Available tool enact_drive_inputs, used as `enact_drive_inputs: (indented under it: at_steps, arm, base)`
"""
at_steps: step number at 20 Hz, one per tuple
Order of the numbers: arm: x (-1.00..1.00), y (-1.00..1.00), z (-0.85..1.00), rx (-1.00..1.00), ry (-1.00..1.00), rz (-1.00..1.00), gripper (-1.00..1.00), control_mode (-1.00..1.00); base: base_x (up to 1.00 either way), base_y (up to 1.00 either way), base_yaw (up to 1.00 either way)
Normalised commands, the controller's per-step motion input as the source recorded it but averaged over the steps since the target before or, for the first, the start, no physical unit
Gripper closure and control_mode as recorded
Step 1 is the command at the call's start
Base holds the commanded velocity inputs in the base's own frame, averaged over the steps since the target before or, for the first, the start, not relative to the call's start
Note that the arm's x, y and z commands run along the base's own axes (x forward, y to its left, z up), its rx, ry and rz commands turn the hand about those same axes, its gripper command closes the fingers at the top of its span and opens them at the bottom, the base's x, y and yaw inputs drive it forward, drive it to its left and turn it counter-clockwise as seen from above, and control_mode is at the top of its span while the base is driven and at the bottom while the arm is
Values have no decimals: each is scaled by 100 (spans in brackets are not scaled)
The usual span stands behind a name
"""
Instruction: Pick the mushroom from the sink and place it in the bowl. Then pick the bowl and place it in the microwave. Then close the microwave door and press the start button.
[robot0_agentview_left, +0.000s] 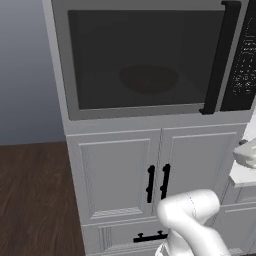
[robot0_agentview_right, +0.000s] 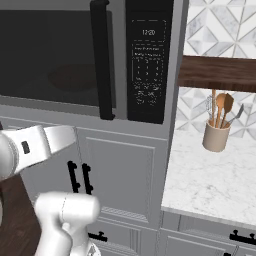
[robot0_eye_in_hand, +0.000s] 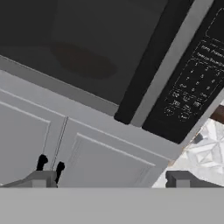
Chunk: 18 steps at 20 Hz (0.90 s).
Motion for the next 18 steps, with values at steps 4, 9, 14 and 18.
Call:
enact_drive_inputs:
  at_steps: [4, 9, 14, 18]
  arm:
    - [26, -100, -9, 100, 0, 1, -100, -100]
    - [51, -87, 39, 58, -2, 32, -100, -100]
    - [0, -26, 9, -21, -29, 52, -100, -100]
    - [4, 0, 0, -45, -33, 26, -100, -100]
  base:
    - [0, 0, 0]
    - [0, 0, 0]
    - [0, 0, 0]
    - [0, 0, 0]
